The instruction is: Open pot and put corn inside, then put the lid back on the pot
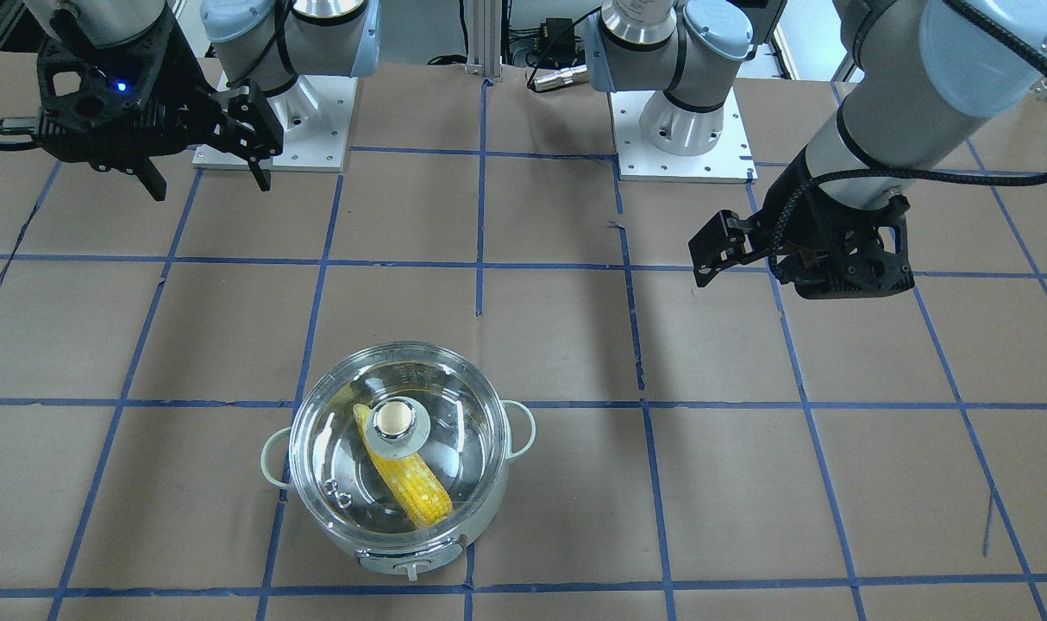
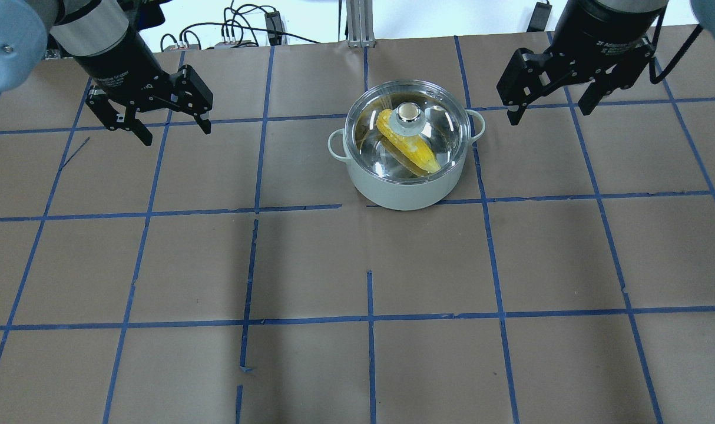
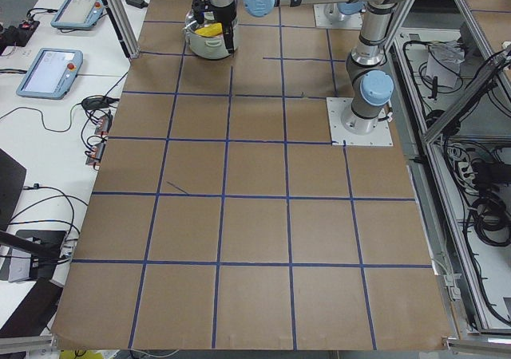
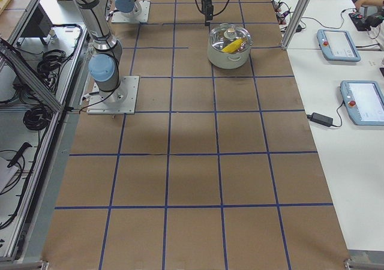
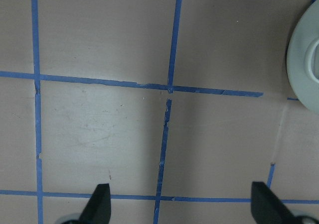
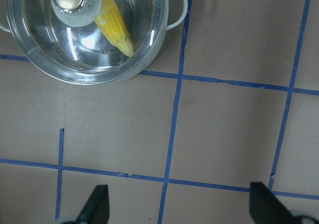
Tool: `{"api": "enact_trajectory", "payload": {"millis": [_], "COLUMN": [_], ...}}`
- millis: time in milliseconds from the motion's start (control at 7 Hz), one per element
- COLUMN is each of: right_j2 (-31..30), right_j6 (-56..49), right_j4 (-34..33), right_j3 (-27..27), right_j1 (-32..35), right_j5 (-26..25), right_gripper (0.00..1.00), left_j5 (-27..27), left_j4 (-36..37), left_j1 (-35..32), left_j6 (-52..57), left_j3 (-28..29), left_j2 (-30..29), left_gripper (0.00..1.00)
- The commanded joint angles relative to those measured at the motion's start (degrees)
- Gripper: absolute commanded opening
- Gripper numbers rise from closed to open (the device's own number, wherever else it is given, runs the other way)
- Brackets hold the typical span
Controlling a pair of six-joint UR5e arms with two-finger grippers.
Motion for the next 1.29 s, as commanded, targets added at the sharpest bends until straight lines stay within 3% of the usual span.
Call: {"api": "enact_trajectory", "payload": {"millis": [0,429,1143], "right_j2": [-0.43,-0.52,-0.52], "right_j6": [0.08,0.08,0.25], "right_j4": [-3.68,-9.14,-9.59], "right_j3": [3.89,8.56,8.57], "right_j1": [0.01,0.01,0.01], "right_j5": [0.13,-0.14,-0.22], "right_gripper": [1.00,1.00,1.00], "left_j5": [-0.02,0.07,0.33], "left_j4": [0.04,0.12,0.04], "left_j1": [-0.03,-0.03,-0.03], "left_j6": [-0.01,0.08,0.17], "left_j3": [-0.06,-0.06,-0.06], "left_j2": [0.15,0.06,0.24], "left_gripper": [1.00,1.00,1.00]}}
